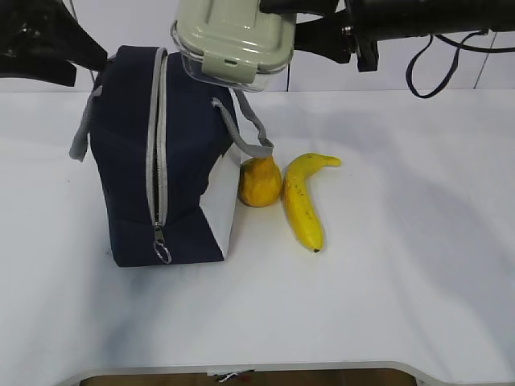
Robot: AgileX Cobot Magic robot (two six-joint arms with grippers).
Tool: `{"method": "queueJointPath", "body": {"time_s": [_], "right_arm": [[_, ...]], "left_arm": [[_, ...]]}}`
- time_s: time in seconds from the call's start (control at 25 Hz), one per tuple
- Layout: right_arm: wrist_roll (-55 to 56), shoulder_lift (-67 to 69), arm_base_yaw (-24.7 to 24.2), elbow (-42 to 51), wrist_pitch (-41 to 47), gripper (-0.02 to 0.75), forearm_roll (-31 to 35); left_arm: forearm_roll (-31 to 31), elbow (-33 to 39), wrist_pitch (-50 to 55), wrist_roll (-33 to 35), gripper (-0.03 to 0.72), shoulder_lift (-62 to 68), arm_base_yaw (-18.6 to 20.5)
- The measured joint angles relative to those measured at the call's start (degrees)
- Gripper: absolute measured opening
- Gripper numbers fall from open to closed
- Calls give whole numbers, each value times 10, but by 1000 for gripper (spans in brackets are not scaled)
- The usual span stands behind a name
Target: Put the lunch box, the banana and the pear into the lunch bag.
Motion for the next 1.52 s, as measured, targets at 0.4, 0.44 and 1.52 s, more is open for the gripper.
{"method": "queueJointPath", "body": {"time_s": [0.4, 0.44, 1.52], "right_arm": [[-33, 5, 38, 0, -53, 376, 45], [-38, 11, 44, 0, -56, 376, 58], [-92, 83, 67, -35, -132, 376, -95]], "left_arm": [[-43, -9, 23, 12, 253, 80, 0], [-47, -9, 24, 16, 180, 81, 0], [-133, -10, 68, 128, 3, 81, 9]]}}
